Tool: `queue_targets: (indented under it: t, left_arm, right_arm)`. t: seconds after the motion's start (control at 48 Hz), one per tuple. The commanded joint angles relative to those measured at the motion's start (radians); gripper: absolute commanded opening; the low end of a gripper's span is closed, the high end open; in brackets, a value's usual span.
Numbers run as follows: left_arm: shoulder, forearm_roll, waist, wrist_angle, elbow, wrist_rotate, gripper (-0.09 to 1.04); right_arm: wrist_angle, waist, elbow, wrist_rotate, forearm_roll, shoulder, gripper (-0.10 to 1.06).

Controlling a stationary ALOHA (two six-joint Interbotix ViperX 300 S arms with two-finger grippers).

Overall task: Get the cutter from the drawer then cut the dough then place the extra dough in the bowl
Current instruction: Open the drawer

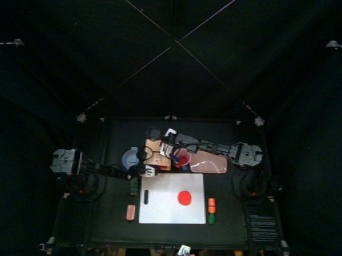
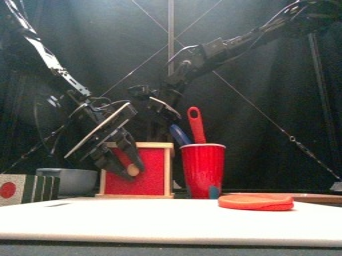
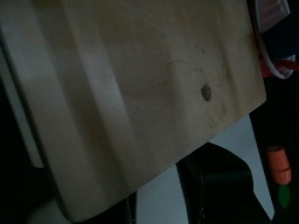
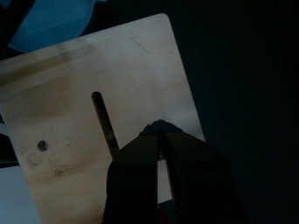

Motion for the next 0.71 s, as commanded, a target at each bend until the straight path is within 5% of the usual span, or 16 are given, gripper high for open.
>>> queue_targets:
  t: [0.021, 0.708]
  left_arm:
    - [-0.009, -0.023, -0.014, 0.006, -0.008, 0.000, 0.52]
    - [-0.015, -0.169, -0.198, 0.008, 0.003, 0.000, 0.52]
  right_arm:
    - [0.002, -0.002, -0.012, -0.002, 0.002, -0.017, 0.04]
    - [0.002, -0.002, -0.012, 0.000, -0.014, -0.017, 0.04]
